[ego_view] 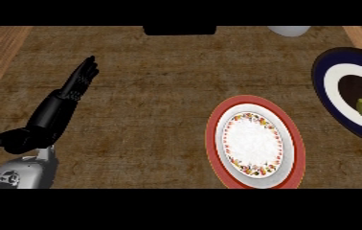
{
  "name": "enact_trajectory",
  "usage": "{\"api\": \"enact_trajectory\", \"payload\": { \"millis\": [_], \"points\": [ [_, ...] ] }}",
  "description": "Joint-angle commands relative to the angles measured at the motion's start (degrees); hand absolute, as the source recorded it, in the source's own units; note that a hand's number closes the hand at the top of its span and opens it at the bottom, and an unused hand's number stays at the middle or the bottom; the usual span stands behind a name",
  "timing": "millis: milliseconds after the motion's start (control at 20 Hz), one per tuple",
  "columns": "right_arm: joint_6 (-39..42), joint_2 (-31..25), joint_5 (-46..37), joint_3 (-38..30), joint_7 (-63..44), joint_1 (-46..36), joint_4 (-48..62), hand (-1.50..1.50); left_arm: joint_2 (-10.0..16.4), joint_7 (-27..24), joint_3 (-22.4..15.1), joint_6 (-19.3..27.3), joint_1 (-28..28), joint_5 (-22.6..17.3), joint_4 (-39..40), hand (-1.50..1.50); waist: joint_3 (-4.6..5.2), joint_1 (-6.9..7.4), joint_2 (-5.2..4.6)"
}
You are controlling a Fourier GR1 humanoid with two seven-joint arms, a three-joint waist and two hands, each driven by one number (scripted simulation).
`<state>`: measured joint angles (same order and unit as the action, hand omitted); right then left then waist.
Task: Pick the lemon from the plate and place it in the plate
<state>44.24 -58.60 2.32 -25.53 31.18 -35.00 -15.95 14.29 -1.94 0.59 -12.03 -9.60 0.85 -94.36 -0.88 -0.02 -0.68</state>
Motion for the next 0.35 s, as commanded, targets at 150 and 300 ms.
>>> {"api": "enact_trajectory", "payload": {
  "millis": [150,300],
  "points": [
    [16.94,-1.06,3.77,-1.25,6.40,3.12,-2.71,-1.50,-0.59,1.50,-0.27,1.20,-0.89,0.74,-0.67,0.00,-0.20,-0.52,0.09],
    [18.73,-2.15,5.74,-1.92,3.86,4.41,-3.77,-1.50,0.06,0.27,0.58,0.24,1.02,-0.20,-0.52,0.00,-0.22,-0.39,0.19]
  ]
}}
